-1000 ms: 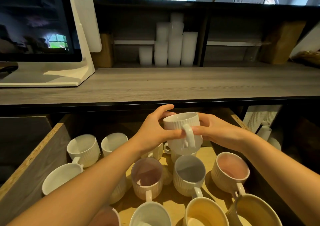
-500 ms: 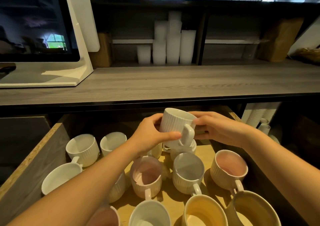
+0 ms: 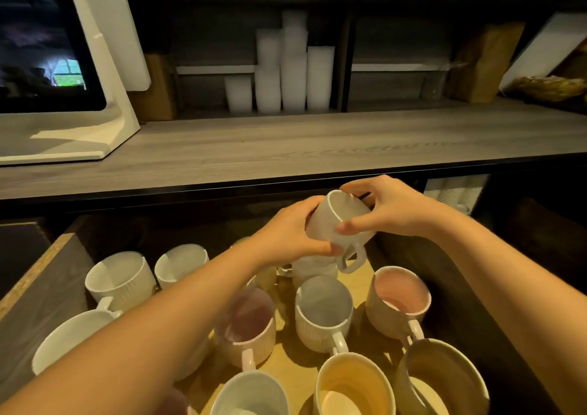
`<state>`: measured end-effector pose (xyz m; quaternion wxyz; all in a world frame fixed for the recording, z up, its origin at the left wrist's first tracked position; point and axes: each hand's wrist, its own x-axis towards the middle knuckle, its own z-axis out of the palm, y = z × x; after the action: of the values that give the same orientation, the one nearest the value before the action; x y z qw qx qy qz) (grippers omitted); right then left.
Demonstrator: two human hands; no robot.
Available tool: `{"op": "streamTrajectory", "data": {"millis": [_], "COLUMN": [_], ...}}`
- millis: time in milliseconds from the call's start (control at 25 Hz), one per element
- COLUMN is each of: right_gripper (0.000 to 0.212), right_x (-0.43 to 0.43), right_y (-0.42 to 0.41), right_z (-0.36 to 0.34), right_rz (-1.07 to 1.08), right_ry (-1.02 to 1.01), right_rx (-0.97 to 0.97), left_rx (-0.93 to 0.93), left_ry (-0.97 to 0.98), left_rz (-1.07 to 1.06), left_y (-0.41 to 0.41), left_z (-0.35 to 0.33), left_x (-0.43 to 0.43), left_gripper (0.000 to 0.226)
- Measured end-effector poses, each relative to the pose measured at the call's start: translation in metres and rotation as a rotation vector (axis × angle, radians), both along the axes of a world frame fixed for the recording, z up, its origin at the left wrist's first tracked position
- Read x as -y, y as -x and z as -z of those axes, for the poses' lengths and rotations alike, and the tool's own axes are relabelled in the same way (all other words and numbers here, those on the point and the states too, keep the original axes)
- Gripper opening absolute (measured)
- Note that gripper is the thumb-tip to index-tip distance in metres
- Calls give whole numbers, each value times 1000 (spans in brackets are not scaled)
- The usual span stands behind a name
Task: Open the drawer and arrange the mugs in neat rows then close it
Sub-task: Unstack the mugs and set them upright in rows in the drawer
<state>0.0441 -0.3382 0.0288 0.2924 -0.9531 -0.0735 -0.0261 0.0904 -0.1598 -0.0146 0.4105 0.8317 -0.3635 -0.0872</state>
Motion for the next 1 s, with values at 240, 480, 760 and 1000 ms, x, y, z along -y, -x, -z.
{"op": "streamTrajectory", "data": {"millis": [240,480,760,1000], "right_gripper": [81,82,78,74], "right_x": [11,19,20,22], "right_y": [-6,-17,-27,-32], "right_z": [25,53,68,74], "right_rz": [241,292,232,219], "right_ry": [265,382,402,432], "right_rx": [115,74,-99,-151], "left_rx": [154,249,263,251], "left_ry": [-494,-528,-507,-522], "left_rz": [-161,-231,-226,-209], "left_y": [-9,-6,-5,-6], "left_z": [36,56,59,56], "left_x": [27,22,21,22], "left_gripper": [80,52,42,50]}}
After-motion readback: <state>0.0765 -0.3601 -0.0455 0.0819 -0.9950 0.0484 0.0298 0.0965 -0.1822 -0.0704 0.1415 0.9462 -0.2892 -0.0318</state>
